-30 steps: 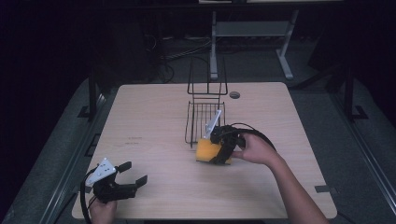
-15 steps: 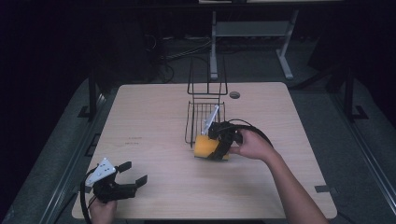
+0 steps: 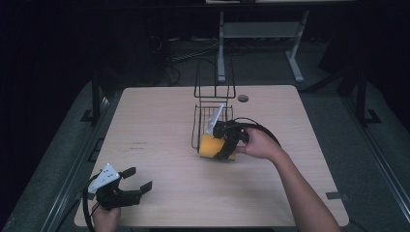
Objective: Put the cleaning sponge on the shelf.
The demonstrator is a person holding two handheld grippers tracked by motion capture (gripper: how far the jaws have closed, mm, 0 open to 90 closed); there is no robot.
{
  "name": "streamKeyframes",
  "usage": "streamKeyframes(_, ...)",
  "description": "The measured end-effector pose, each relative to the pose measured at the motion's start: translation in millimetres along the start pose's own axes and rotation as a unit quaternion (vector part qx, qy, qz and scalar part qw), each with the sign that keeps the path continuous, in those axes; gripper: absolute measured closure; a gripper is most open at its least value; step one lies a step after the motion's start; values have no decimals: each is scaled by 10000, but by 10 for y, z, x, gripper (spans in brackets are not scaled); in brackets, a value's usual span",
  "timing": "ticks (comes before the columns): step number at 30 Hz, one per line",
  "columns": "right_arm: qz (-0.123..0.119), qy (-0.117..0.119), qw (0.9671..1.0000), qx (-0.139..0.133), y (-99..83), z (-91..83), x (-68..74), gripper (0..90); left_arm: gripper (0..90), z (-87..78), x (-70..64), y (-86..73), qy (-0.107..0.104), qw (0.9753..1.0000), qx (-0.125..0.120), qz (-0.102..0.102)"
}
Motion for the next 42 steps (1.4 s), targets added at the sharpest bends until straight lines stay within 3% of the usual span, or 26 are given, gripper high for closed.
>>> streamKeyframes(7, 26, 52, 10000, -70, 31, 7, -56, 216, 128, 1, 1, 1, -5, 10000, -5, -1)
streamKeyframes(16, 125, 75, 9999, 45, -4, 78, -124, 216, 128, 6, -1, 0, -16, 10000, 7, -9)
streamKeyframes(21, 56, 10, 9999, 110, 21, 66, -143, 216, 128, 5, 3, 1, -12, 10000, 7, -1)
streamKeyframes(27, 53, 35, 10000, -2, 69, 88, -206, 216, 128, -4, 6, 1, -12, 10000, -2, -2)
streamKeyframes(36, -3, 38, 9997, 235, 116, 150, -285, 215, 128, 8, 8, 1, -19, 10000, 9, -14)
streamKeyframes(39, 27, 116, 9999, 121, 156, 159, -314, 215, 128, 5, 9, 2, -20, 10000, 6, -3)
streamKeyframes(42, 32, 56, 9998, 196, 158, 197, -369, 215, 128, -1, 14, 0, -22, 10000, 10, -12)
Point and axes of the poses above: each handheld gripper's, and its own axes: z roughly forward along the jaws, y roughly out of its top, x roughly to its left, the point moved 2 cm from there along z, roughly forward along the jaws, and after that the axes turned 7 degrees about -y, right-handed, at the moved point
